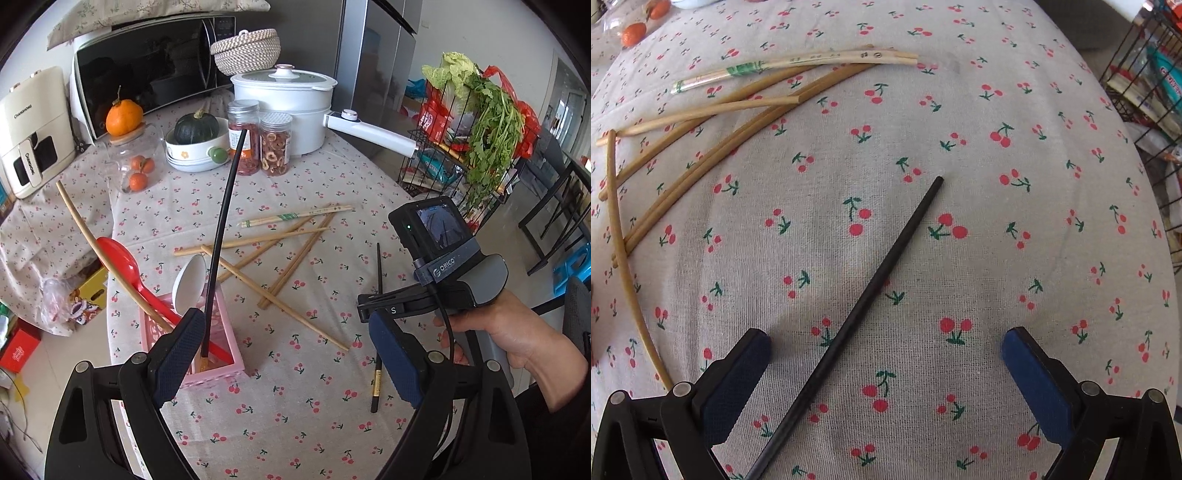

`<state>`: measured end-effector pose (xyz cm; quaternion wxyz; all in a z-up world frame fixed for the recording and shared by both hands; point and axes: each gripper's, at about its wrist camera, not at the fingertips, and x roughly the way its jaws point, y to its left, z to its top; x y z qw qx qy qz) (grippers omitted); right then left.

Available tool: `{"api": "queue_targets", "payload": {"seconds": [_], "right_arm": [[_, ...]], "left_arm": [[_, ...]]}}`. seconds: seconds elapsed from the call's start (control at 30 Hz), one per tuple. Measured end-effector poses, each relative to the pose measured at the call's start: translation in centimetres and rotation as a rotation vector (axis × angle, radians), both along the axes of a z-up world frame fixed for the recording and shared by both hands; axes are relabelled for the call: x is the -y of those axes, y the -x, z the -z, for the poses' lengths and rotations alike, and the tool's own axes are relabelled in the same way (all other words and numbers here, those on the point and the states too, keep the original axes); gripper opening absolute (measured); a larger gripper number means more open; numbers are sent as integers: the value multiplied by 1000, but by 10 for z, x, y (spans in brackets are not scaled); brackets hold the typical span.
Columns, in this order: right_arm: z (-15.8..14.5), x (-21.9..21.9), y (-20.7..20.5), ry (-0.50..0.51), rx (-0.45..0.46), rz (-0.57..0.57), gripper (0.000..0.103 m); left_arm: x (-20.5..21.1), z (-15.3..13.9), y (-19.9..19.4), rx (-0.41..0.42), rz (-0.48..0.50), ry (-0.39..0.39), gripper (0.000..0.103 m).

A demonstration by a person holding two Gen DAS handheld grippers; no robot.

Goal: Organize utensils
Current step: 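Move the open right tool toward the other black chopstick, then grasp the black chopstick with the right tool while the left tool moves to the wooden chopsticks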

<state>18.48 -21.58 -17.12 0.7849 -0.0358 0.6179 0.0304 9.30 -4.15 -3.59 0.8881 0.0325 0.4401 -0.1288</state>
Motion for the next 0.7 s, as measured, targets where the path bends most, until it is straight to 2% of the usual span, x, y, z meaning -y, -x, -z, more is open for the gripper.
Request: {"api": "queue_targets", "payload": {"seconds": [0.1,0.13,0.2,0.23,0.27,0.33,0.5,0.57,0.7], "right_arm": [[-1,-1,3,-4,4,-7,102],[-2,-3,4,-6,9,-15,97],[-7,-10,7,-12,30,-50,80],[-11,-14,11,-16,41,-71,63],[-15,-20,14,-18,52,-89,42],[-19,-26,18,-29,58,-112,18],[-23,-20,25,-47,46,-105,9],[-27,-6,25,-70,55,-81,4],[-40,37,21,-153,85,-17,4]], "left_arm": [[7,-1,1,6,19,-1,90],[9,-1,1,7,24,-2,87],[14,-2,0,4,34,-7,83],[17,-2,-1,1,38,-12,80],[20,-2,-3,-3,41,-19,76],[27,-2,-5,-14,44,-28,72],[52,0,-10,-68,89,-50,56],[65,-1,-16,-73,104,-82,49],[88,-2,-41,-96,110,-120,42]]}}
